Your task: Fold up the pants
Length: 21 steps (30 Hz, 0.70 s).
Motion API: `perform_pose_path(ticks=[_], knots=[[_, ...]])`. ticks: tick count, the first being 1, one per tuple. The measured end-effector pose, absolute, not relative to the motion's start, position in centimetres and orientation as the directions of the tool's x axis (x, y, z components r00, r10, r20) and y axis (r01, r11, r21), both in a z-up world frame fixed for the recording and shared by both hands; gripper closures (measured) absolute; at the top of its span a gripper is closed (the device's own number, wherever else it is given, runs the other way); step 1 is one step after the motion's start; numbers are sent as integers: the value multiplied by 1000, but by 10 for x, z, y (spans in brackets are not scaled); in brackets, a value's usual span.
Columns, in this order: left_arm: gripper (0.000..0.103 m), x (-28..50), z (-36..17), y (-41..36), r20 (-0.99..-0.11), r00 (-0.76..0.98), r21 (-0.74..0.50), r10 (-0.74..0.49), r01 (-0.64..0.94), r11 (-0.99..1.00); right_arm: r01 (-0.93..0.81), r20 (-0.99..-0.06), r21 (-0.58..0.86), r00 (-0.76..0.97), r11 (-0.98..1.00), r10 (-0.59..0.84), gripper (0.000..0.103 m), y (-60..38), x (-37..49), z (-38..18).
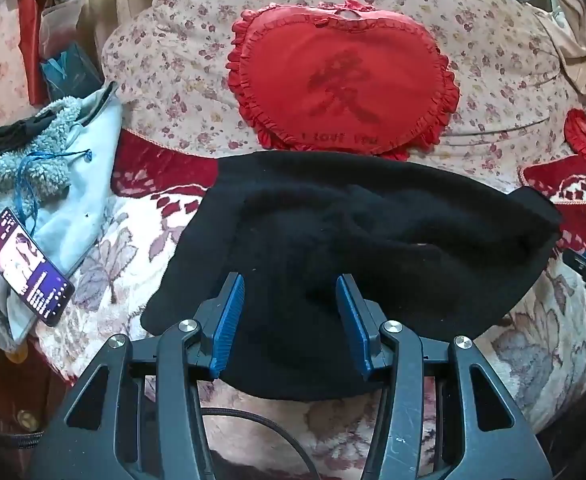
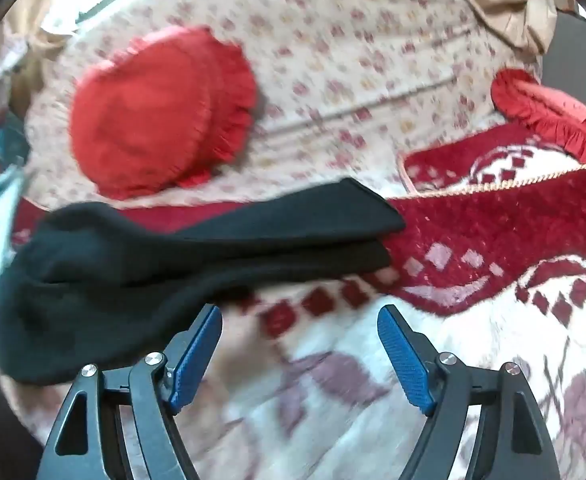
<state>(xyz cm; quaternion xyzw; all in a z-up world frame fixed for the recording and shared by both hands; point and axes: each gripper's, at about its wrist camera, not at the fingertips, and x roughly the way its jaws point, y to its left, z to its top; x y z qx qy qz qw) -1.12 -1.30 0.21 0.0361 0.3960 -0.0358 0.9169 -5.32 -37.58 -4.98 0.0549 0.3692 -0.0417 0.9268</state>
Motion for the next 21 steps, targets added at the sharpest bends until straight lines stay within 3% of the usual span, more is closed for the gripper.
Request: perform_pose_path(ticks=[7,15,21], knots=[[56,-15,2,-19,-726,687,55,-30,101,993,-12,-624,41,781,999,35,24,-321,-76,-24],[56,-22,0,-20,-726,687,68,-31,116,991,-139,-615,58,775,989,145,24,-280,-81,-17],[56,-21,-1,-21,-741,671,56,-34,112,992,-162,-611,23,779,986,142,24,-258,-83,-16]])
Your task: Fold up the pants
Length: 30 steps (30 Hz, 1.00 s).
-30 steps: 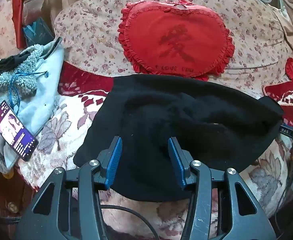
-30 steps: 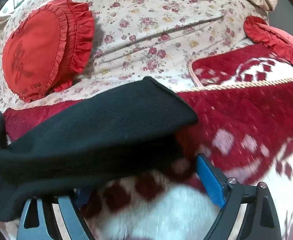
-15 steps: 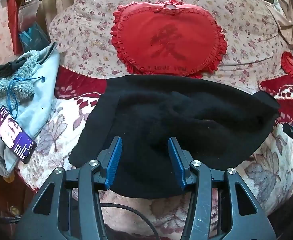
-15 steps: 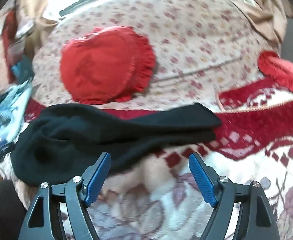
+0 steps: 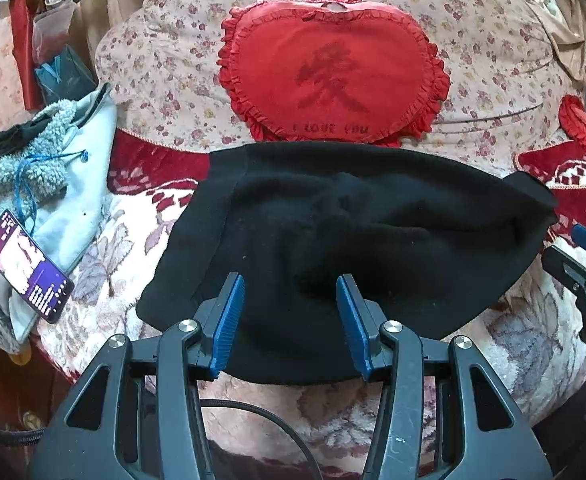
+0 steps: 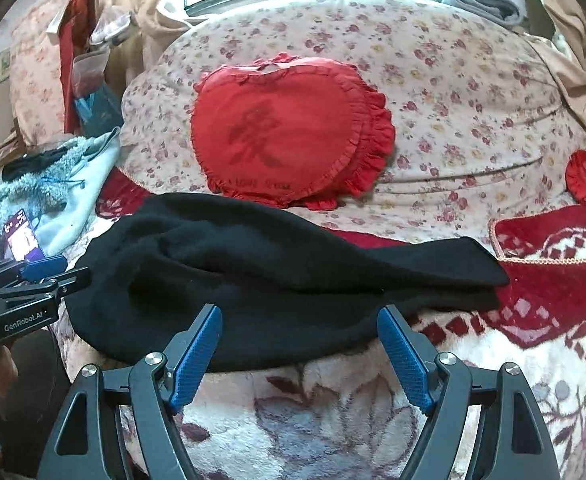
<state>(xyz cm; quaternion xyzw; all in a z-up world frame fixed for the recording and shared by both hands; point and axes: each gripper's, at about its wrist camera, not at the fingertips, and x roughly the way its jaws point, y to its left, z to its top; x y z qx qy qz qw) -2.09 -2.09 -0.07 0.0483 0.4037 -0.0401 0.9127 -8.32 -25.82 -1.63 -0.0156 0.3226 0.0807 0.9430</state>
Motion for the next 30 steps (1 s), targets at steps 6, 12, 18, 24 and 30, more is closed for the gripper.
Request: perform_pose_path(ticks=[6,12,18,24,30], knots=[[56,-17,-4,-22,-761,647,36,-53,124,992,-168,-619,39,770,985,156,24,-256,-80,-15],[56,-14,-5,-22,-750,661,74,-21,115,991,-197,-621,46,762,979,183,24,-249,-76,-17],[56,-10,-12,-16,-763,646,68,-17,106,992,-225,-632,59,745,973,211,24,-242,-74,-24],[56,-6,-17,-14,-786,618,57,-19,103,993,-234,-634,62,742,970,219,24,-240,-72,-25],[56,-5,-18,-13,-784,620,51,-23,102,993,-224,-631,58,747,973,209,24,-241,-71,-24]])
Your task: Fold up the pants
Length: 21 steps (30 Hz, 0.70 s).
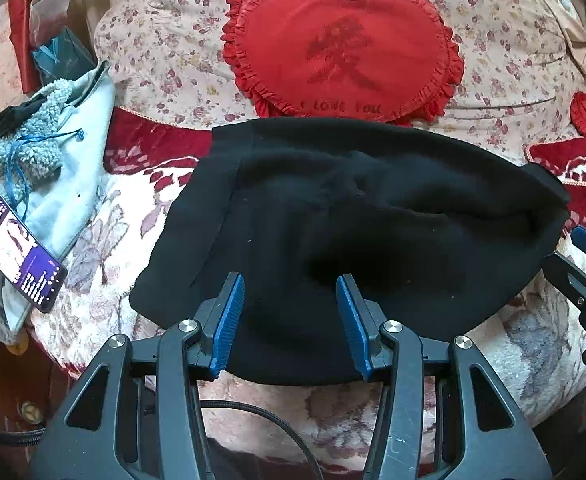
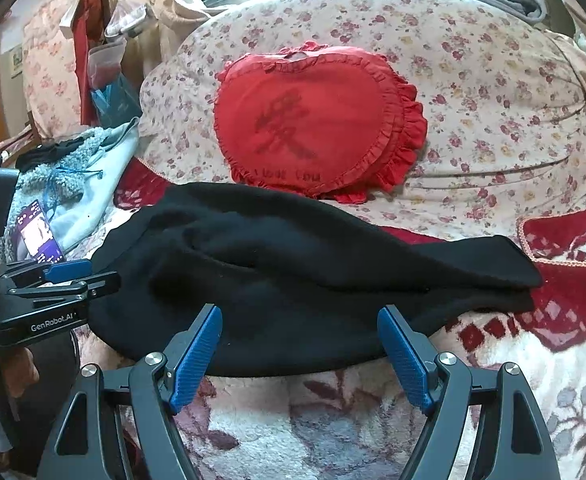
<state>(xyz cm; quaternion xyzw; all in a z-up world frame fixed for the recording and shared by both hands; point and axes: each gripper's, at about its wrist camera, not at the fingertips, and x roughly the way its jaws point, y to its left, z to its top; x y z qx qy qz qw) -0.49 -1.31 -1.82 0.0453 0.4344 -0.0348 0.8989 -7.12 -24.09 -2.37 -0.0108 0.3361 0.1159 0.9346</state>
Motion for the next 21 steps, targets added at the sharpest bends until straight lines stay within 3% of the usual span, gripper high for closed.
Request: perform_pose_path(ticks=[21], knots=[[56,-9,-19,-21,-785,619,69,-25,128,989,-188,-646,76,738,979,192,24,-250,-70,-29]])
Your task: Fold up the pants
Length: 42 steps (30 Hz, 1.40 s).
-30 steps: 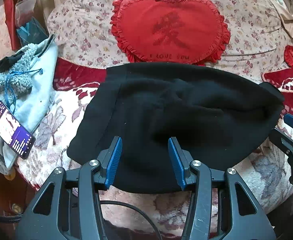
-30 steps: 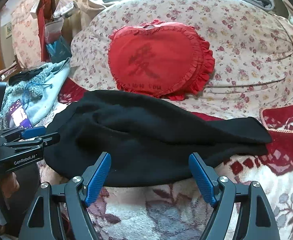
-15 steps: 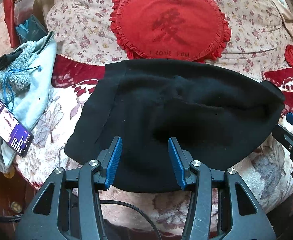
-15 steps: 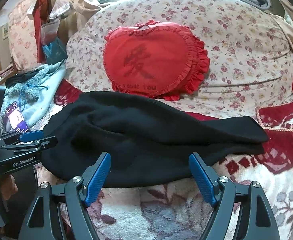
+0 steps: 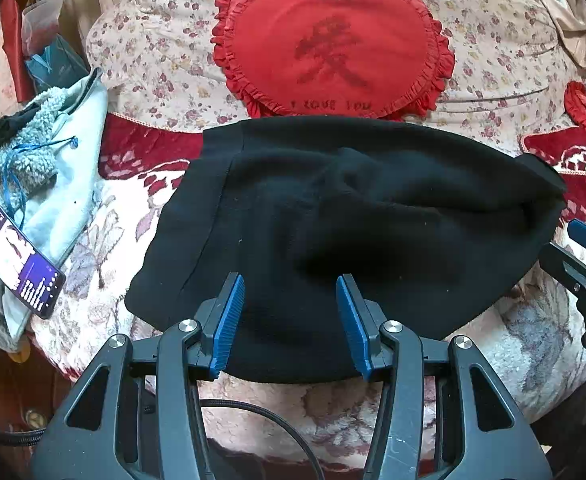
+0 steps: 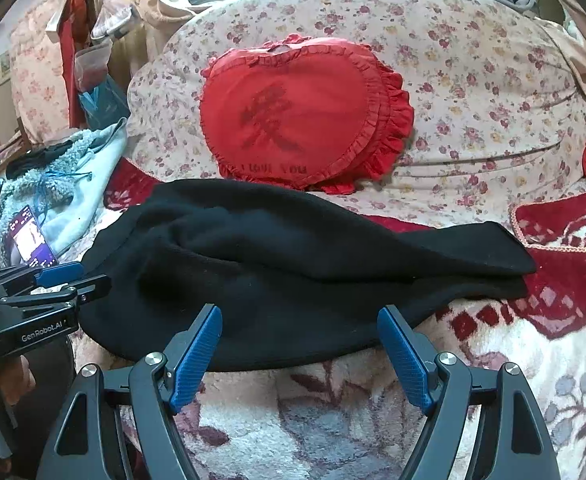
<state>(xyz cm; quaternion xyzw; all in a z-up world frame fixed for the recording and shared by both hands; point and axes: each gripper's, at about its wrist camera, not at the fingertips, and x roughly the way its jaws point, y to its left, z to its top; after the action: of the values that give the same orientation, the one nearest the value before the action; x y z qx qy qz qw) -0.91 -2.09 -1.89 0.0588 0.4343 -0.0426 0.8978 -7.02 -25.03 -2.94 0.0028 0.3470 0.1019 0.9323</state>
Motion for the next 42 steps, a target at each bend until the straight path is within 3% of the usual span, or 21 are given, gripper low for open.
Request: perform_pose_path(ticks=[42], knots=[[56,-8,-24,-8,-811,584,24,-34,92,996,-196,-677,95,706,976,208,24,-245,-67,-41]])
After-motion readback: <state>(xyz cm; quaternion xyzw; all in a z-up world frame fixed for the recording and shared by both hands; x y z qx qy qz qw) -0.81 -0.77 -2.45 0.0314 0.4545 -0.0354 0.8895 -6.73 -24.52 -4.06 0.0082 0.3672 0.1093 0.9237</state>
